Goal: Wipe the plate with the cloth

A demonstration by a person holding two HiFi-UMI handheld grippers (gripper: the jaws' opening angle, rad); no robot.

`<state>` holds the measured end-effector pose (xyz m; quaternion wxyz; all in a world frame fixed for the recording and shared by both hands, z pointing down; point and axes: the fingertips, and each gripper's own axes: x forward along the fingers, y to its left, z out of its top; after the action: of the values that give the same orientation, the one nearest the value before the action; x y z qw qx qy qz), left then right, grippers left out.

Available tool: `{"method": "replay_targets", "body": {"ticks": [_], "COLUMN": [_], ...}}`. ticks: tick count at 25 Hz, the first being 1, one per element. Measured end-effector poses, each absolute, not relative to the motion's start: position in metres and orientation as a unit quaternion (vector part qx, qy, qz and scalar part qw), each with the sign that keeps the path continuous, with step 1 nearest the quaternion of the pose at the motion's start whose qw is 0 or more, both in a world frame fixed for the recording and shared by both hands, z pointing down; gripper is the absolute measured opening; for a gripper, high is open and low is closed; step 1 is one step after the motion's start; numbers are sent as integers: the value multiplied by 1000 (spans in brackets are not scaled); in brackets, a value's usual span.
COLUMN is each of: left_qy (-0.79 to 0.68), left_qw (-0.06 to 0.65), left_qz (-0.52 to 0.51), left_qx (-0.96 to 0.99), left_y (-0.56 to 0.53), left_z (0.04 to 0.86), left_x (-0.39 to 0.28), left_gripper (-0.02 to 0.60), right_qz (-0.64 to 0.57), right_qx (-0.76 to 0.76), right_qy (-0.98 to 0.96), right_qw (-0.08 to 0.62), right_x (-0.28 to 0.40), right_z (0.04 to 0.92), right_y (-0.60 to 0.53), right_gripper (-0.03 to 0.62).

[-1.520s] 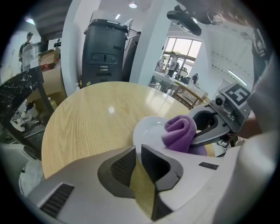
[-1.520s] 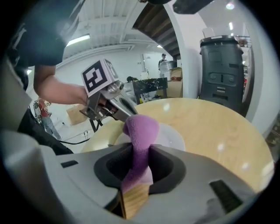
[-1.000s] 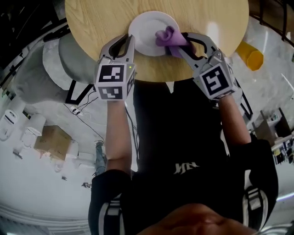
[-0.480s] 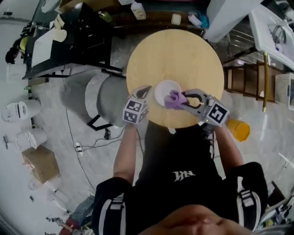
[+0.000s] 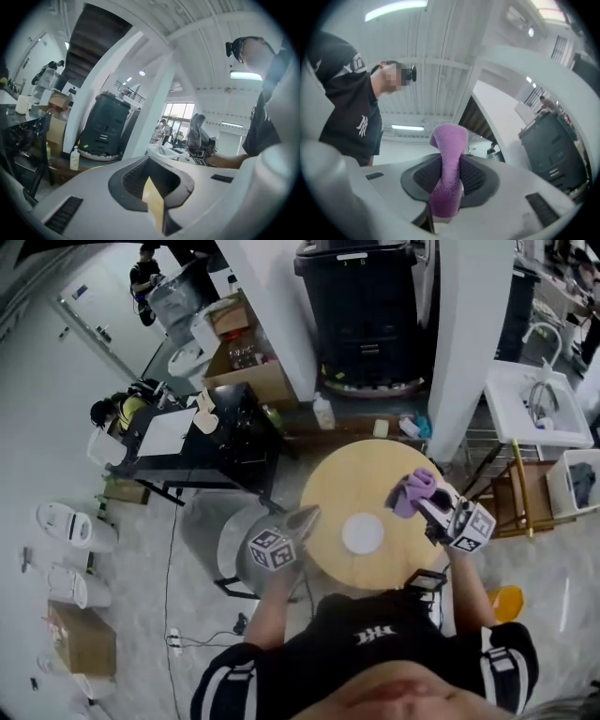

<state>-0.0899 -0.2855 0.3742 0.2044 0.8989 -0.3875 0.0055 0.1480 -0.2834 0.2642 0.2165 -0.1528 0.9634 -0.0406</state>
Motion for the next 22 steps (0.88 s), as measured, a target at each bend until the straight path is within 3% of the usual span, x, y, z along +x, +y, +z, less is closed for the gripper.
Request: {"method": "replay_targets", "body": {"ticks": [4, 8, 11, 13, 22], "left_qy": [-326, -284, -269, -267, -266], "left_qw": [173, 137, 114, 101, 72], "left_qz": [-4, -23, -69, -86, -96], "left_qx": [929, 949, 954, 955, 956], "left_y": [-248, -190, -135, -104, -24], "left_z": [340, 309, 290, 275, 247], "left_x": [-87, -90, -109, -126, -147], "left_gripper": [5, 5, 5, 5, 5], "right_qz": [10, 55, 91, 107, 50], "right_qx": [-244, -313, -333, -330, -341], "right_qy": [933, 925, 931, 932, 930], "right_qw": [264, 206, 122, 103, 127], "right_x": [204, 228, 215, 196, 176], "right_z": [220, 199, 206, 202, 196], "right_y": [-261, -209, -154, -119, -16], "right_gripper": [103, 104, 106, 106, 103]}}
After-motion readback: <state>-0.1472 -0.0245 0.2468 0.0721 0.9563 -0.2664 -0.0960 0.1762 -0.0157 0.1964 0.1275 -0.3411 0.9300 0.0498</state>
